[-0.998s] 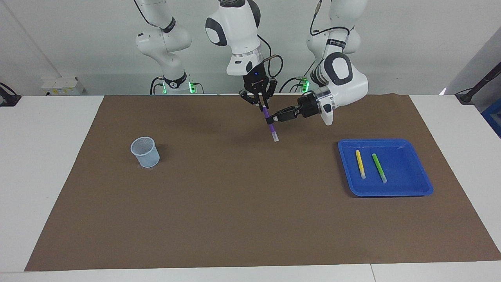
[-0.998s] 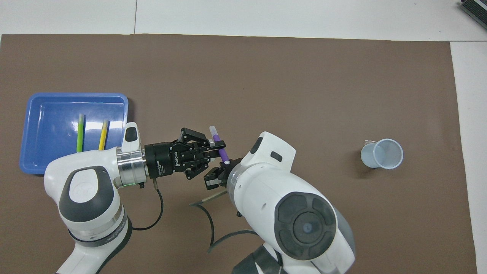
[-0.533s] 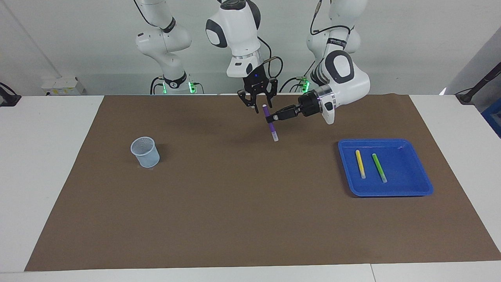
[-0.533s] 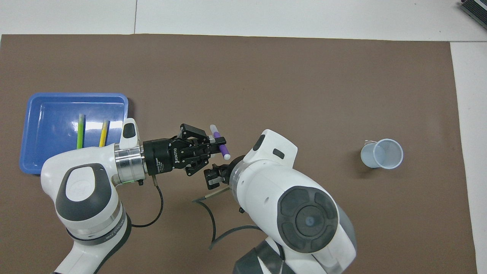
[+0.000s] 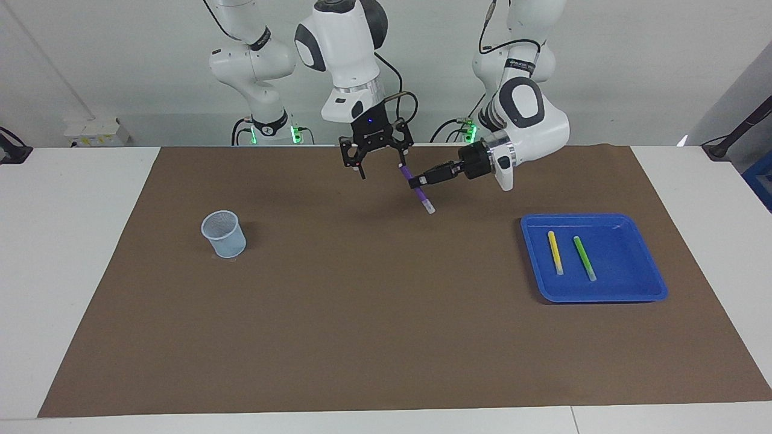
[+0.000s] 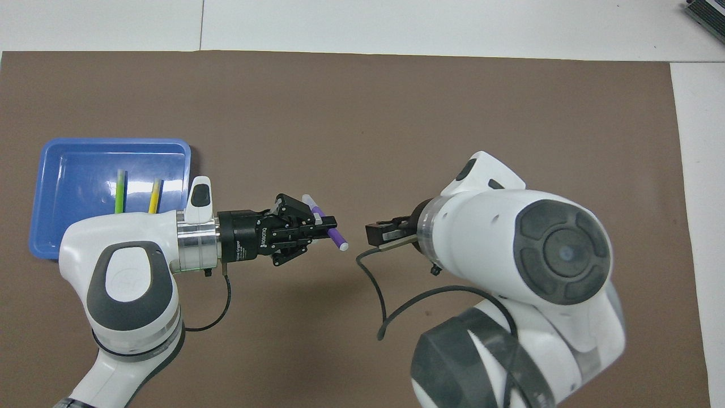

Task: Right arm passes pens to left for tray arrangement
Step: 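Carry the purple pen to the tray while the right gripper withdraws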

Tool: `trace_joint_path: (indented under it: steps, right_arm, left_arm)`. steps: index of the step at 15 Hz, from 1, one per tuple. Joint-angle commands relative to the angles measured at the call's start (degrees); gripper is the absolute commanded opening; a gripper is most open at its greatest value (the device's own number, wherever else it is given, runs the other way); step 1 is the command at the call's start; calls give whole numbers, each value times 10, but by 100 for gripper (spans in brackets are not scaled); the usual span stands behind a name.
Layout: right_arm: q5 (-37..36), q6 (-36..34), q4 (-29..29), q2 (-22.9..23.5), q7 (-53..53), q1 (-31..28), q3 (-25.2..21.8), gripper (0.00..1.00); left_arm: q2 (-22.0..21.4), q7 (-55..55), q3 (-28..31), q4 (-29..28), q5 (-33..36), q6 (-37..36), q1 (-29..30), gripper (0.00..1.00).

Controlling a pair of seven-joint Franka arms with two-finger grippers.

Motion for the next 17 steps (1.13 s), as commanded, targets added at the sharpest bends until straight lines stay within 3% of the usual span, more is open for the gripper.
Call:
trace_joint_path:
  steps: [1, 6, 9, 11, 13, 17]
  right_arm:
    - [-9, -72, -3, -14, -22, -50, 4, 100]
    - [-9, -137, -1, -16, -43, -131, 4, 100]
    - [-19, -197, 43, 7, -109, -178, 1, 100]
    - [-75, -241, 112, 41, -164, -150, -49, 100]
    - [-79, -266, 169, 69, -202, -98, -132, 100]
    - [-74, -250, 158, 67, -208, -87, -150, 100]
  left_arm:
    - [23, 7, 7, 34, 107, -20, -10, 0]
    - [46, 6, 10, 89, 296, -89, -2, 0]
    - [53, 7, 11, 110, 416, -129, 9, 0]
    - [56, 7, 11, 120, 493, -152, 12, 0]
    - [56, 8, 12, 122, 581, -166, 11, 0]
    - [55, 10, 12, 129, 748, -194, 32, 0]
